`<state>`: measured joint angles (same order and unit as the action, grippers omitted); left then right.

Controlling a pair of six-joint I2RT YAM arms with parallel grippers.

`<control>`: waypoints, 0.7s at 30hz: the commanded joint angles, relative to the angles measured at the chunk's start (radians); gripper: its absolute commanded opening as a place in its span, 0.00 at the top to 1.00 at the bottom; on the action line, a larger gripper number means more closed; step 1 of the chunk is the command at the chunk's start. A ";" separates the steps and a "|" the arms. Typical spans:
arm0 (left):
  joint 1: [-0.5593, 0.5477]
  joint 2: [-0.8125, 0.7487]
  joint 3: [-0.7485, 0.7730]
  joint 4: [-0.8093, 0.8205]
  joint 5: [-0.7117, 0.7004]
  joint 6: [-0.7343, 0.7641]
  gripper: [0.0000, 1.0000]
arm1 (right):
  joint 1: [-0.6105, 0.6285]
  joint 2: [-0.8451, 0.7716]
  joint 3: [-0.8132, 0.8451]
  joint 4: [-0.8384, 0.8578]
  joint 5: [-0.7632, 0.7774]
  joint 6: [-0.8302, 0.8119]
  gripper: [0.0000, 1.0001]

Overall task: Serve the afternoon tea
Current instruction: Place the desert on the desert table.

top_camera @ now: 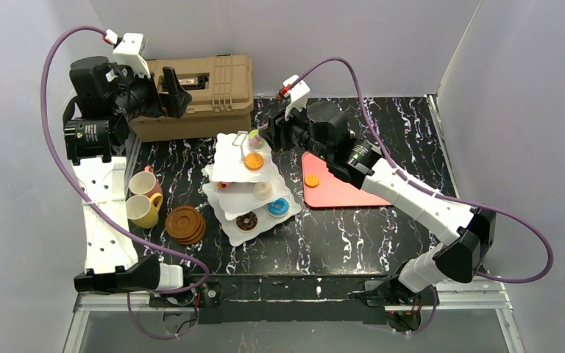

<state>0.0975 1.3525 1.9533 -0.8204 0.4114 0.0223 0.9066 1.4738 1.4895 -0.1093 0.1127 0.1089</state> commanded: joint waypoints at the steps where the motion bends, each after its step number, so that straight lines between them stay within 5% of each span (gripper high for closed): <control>1: 0.008 -0.018 -0.005 0.005 0.022 -0.005 0.02 | 0.005 -0.029 0.052 0.051 0.022 0.005 0.45; 8: 0.010 -0.017 -0.001 0.009 0.023 -0.005 0.02 | 0.005 -0.042 0.045 0.062 0.021 0.004 0.37; 21: 0.009 -0.013 0.008 0.008 0.027 -0.012 0.02 | -0.034 -0.110 0.049 0.049 0.113 -0.023 0.41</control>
<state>0.0975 1.3525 1.9533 -0.8158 0.4122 0.0212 0.9028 1.4277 1.4899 -0.1066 0.1719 0.1017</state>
